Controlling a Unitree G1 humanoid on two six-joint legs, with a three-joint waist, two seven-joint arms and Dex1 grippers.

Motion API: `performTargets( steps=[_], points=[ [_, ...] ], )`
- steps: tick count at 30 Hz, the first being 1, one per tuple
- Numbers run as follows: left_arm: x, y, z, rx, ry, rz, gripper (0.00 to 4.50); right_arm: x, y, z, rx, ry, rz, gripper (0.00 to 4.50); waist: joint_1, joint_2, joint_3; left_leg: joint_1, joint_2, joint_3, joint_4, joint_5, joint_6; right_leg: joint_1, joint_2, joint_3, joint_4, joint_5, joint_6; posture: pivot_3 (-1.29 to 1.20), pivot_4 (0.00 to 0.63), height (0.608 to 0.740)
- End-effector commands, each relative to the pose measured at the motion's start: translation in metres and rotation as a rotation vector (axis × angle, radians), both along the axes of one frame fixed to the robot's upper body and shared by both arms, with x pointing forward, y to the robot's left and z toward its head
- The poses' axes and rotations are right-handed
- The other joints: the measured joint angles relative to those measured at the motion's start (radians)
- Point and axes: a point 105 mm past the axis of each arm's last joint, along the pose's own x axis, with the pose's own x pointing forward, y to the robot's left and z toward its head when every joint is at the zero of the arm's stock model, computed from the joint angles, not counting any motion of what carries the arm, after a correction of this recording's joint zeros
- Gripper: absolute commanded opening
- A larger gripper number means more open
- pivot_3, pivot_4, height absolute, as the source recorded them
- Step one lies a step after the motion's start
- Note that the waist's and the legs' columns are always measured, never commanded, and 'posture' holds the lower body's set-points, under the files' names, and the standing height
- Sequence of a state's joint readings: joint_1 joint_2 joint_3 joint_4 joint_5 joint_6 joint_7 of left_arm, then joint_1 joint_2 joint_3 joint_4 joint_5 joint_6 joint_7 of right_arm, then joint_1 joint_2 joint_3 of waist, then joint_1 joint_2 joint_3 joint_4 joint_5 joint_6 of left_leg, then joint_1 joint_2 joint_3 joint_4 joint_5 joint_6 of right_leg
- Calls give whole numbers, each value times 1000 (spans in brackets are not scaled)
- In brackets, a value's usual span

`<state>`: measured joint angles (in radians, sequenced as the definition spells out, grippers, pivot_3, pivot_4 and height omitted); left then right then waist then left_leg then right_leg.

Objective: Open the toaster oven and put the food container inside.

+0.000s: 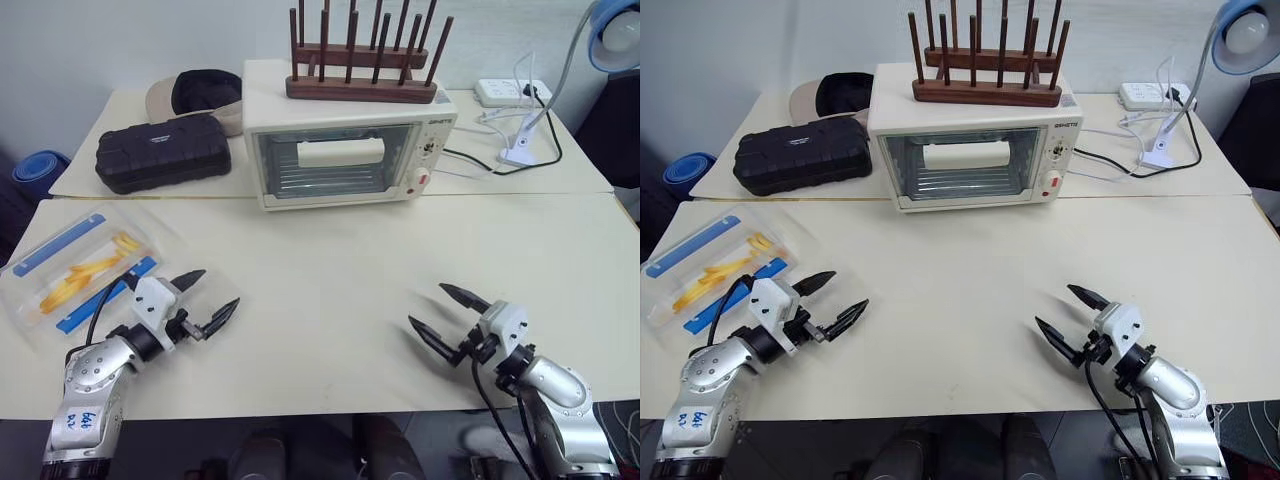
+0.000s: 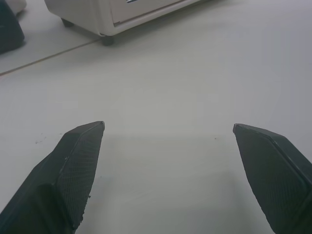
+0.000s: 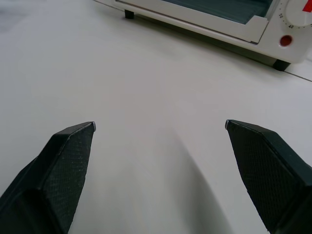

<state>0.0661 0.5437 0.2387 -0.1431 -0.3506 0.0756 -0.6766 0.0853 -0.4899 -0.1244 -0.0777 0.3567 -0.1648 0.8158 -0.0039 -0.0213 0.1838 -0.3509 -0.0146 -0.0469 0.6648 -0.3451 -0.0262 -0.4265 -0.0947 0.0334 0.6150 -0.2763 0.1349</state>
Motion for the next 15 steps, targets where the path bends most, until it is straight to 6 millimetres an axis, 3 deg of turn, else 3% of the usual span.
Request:
performTargets(
  steps=[1,6,15],
  points=[
    [0,1,24,-45,-47,-35,4500,16,5,26,29,-55,30,4470,-1,0,0,0,0,0,0,0,0,0,0,0,0,0,0,0,150,740],
    [-4,2,58,-254,-24,-146,4500,56,20,75,82,-114,66,4470,-12,1,1,0,1,-4,1,0,-1,-1,0,0,3,0,-1,0,150,740],
    [3,0,81,-258,-52,-208,4500,105,60,121,103,-136,137,4470,-20,2,1,-3,0,-7,0,3,-5,-2,-1,-1,-1,0,-1,0,150,740]
  ],
)
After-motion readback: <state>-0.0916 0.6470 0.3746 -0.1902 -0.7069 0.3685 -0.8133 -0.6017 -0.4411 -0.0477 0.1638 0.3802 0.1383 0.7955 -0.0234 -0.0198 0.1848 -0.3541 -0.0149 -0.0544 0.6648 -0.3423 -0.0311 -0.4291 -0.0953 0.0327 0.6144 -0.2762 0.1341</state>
